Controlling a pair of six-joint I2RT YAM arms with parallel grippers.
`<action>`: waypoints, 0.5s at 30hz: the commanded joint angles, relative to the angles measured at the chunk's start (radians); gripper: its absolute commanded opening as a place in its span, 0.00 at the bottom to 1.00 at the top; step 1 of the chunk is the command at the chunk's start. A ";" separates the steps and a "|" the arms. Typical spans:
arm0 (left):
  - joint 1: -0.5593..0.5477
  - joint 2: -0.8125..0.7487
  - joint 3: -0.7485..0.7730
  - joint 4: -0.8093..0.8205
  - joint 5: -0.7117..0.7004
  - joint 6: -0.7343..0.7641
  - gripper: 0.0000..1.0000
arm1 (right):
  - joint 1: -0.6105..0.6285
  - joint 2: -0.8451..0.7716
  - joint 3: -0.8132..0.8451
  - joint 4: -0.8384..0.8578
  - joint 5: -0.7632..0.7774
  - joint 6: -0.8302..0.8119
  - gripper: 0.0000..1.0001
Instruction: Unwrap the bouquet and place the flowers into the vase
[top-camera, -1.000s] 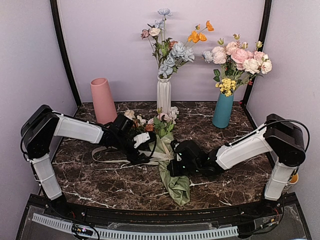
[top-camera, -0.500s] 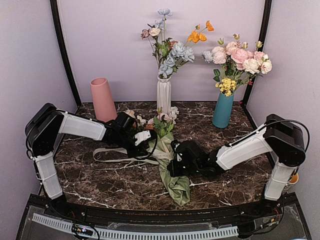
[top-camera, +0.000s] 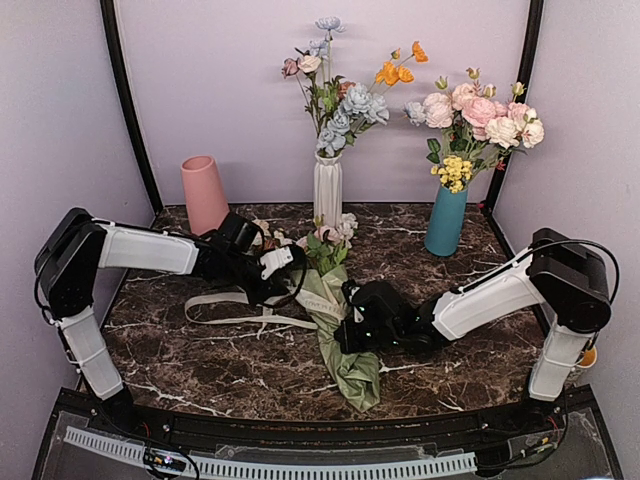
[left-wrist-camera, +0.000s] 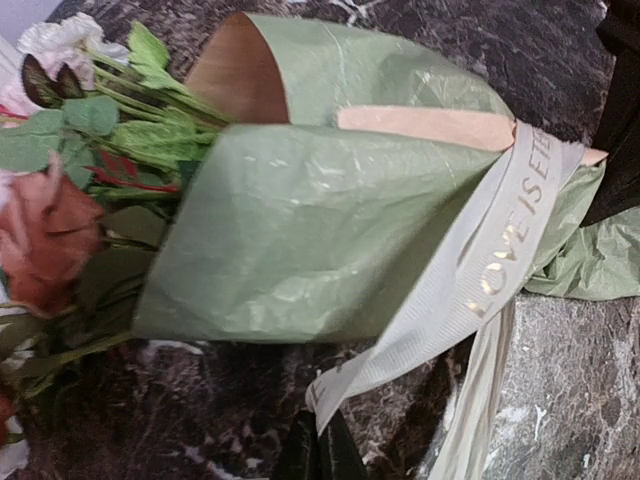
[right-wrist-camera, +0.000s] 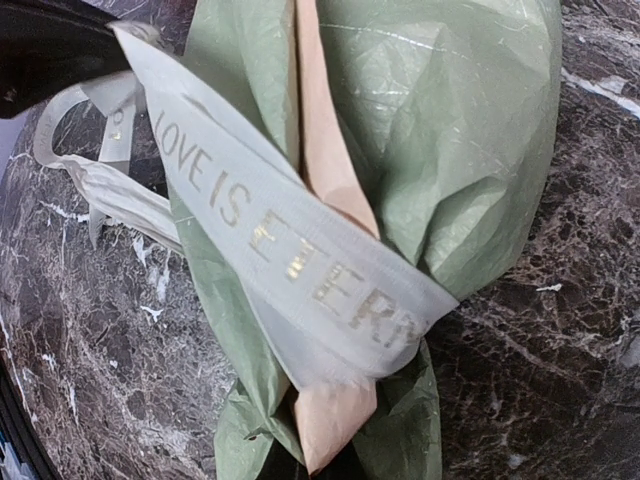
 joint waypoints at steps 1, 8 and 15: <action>0.024 -0.146 -0.027 -0.025 0.012 -0.045 0.03 | -0.011 0.049 -0.036 -0.163 0.000 -0.004 0.00; 0.025 -0.273 -0.068 -0.055 0.066 -0.103 0.05 | -0.013 0.061 -0.021 -0.169 -0.003 -0.009 0.00; 0.055 -0.357 -0.080 -0.030 -0.172 -0.348 0.00 | -0.013 0.056 0.007 -0.184 -0.001 -0.039 0.00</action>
